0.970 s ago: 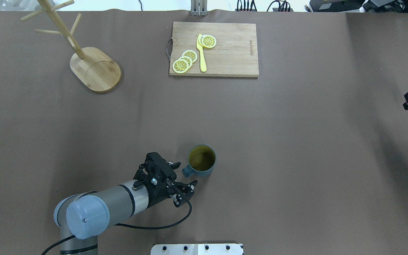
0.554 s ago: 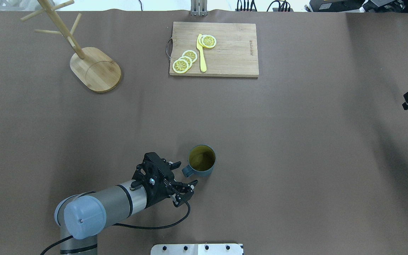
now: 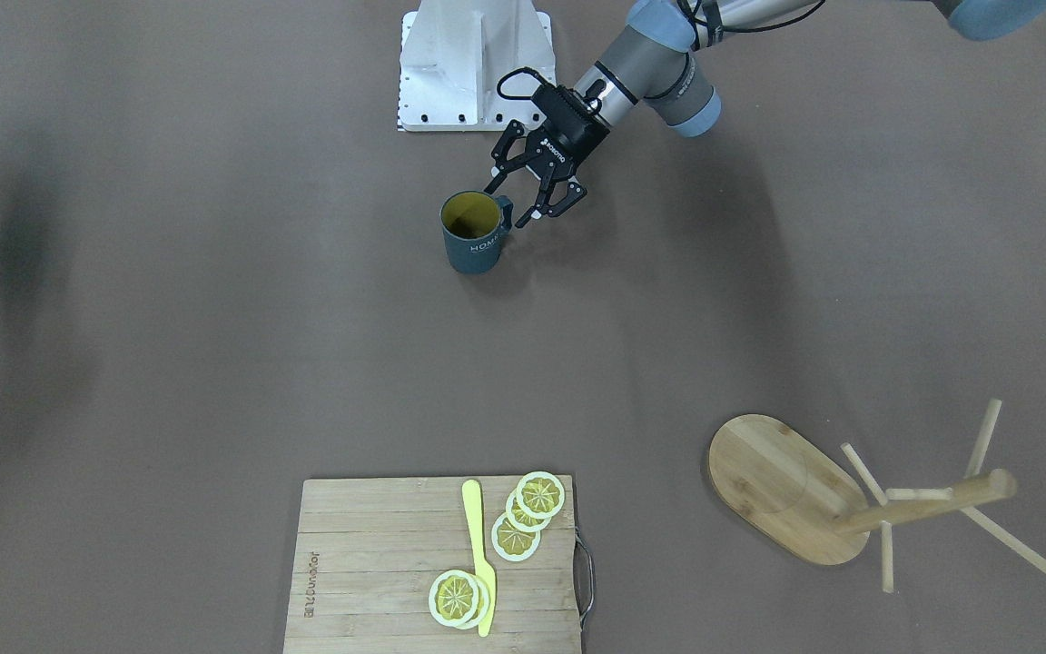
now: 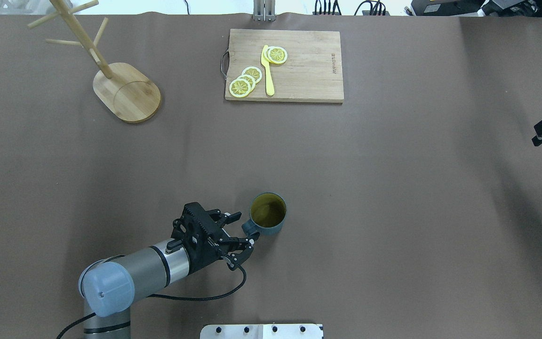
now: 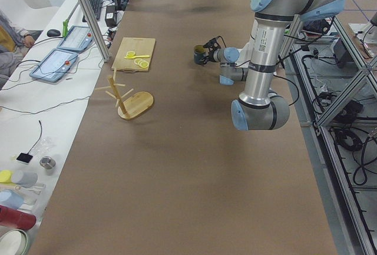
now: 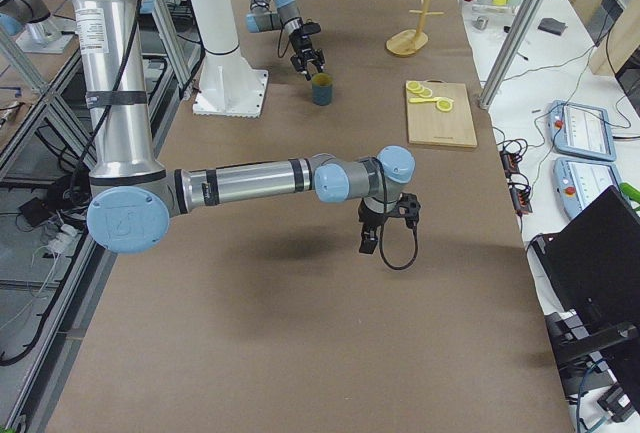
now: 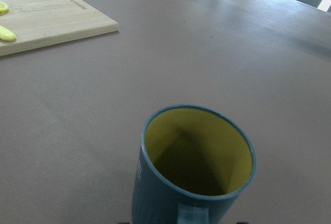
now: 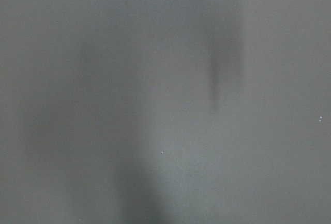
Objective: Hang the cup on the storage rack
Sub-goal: 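Close the left gripper on the blue mug's handle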
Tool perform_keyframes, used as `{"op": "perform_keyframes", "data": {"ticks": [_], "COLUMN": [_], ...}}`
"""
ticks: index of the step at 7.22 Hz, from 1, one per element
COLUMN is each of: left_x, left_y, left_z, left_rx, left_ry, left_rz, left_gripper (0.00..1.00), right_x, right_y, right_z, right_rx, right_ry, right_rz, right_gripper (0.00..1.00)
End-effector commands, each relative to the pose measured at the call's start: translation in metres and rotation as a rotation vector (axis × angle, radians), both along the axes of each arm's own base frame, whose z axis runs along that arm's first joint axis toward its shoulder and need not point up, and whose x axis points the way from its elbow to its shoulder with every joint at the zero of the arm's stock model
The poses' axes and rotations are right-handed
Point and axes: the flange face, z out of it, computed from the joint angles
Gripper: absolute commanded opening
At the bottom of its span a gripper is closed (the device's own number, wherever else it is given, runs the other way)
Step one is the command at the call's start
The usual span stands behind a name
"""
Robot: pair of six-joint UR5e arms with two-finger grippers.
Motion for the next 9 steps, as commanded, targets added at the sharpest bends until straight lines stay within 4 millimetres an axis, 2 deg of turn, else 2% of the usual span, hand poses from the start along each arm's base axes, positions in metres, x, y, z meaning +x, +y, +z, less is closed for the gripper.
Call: {"op": "perform_keyframes", "data": {"ticks": [1,2,3,4,6,7,8,9], "left_x": [0.0,0.0,-0.001,-0.002,-0.008,-0.017,-0.025,-0.041], "left_y": [0.0,0.0,0.0,0.002,0.003,0.003,-0.008,-0.031], "left_z": [0.0,0.001,0.0,-0.009,-0.013,-0.016,-0.021,-0.022], "left_rx": [-0.002,-0.008,-0.009,-0.009,-0.006,-0.003,-0.008,-0.087], "left_ry": [0.004,0.004,0.007,0.027,0.037,0.049,0.073,0.149], "left_rz": [0.0,0.0,0.005,0.014,0.016,0.013,-0.01,-0.03], "left_gripper": [0.41,0.21,0.1,0.0,0.0,0.0,0.0,0.0], "right_x": [0.0,0.001,0.0,0.0,0.0,0.0,0.0,0.0], "right_y": [0.0,0.0,0.0,0.0,0.0,0.0,0.0,0.0], "right_z": [0.0,0.0,0.0,0.0,-0.001,-0.001,-0.001,-0.001], "right_rx": [0.0,-0.002,0.0,-0.001,0.0,-0.001,-0.001,0.001], "right_ry": [-0.002,-0.002,-0.002,-0.002,-0.002,-0.002,-0.002,-0.001], "right_rz": [0.001,0.001,0.001,0.001,0.002,0.003,0.003,0.002], "right_gripper": [1.0,1.0,1.0,1.0,1.0,1.0,1.0,1.0]}}
